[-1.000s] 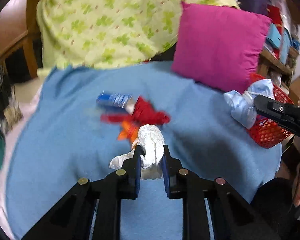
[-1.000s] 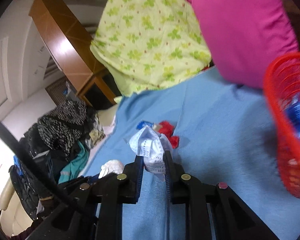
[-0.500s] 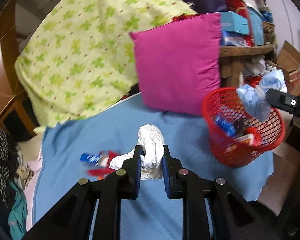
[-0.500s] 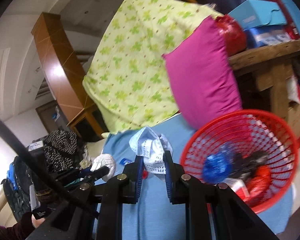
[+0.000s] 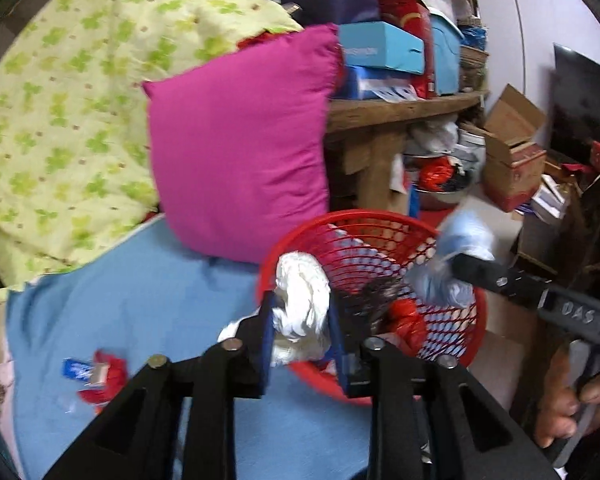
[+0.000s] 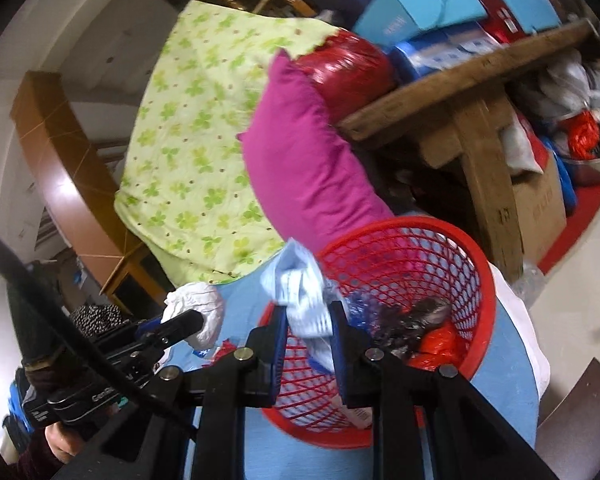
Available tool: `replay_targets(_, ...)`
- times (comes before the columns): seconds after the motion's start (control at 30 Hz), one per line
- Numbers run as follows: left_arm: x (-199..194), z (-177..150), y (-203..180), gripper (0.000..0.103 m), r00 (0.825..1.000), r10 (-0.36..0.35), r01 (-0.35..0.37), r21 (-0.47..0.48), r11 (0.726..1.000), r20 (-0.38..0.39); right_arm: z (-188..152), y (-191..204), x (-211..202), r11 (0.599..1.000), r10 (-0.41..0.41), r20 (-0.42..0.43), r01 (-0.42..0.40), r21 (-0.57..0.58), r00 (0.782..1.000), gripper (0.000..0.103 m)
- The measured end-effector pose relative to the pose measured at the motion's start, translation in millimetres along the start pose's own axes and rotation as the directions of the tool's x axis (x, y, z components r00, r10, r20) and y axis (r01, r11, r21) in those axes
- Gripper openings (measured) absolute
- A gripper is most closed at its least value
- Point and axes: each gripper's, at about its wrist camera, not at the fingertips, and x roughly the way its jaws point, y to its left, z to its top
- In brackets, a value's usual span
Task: Collect trash
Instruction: 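Drop the tissue and pale blue wrapper into the red wastebasket, then lower the right tool onto the red bag and orange wrapper and close it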
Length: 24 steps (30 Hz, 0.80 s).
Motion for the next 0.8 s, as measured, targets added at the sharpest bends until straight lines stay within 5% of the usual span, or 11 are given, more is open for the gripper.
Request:
replay_targets(0.03,7.5,2.4,-2.8,0.052,0.999,-0.029,0.029,0.000,1.000,-0.015,2.1,-3.7,2.7,1.000,-0.005,-0.004,0.005,0.010,1.000,0.023)
replay_targets(0.1,14.8,3.7,-5.9,0.063,0.999,-0.028,0.028,0.002,1.000,-0.017,6.1,-10.1,6.8,0.999,-0.014,-0.011,0.014,0.032,1.000,0.024)
replay_targets(0.3,9.8,-13.1,8.5,0.064,1.000,0.026,-0.025,0.015,1.000,-0.017,15.1,-9.5,4.6,1.000,-0.006,-0.005,0.007,0.027,1.000,0.024)
replay_targets(0.5,-22.7,-71.6,76.0,0.070,0.987,0.154,-0.158,-0.083,0.984,-0.047,11.2,24.4,-1.1,0.997,0.069,0.014,-0.069,-0.030,0.998,0.034)
replay_targets(0.6,-42.9,-113.8,119.6,0.070,0.965,0.249,-0.259,-0.139,0.956,-0.087,6.1,55.2,-0.4,0.989,0.117,0.025,-0.115,-0.092,0.993,0.073)
replay_targets(0.8,-80.3,-186.4,207.4,0.070,0.884,0.430,-0.466,-0.276,0.840,-0.185,-13.8,124.3,22.7,0.954,0.219,-0.025,-0.220,-0.204,0.975,0.073)
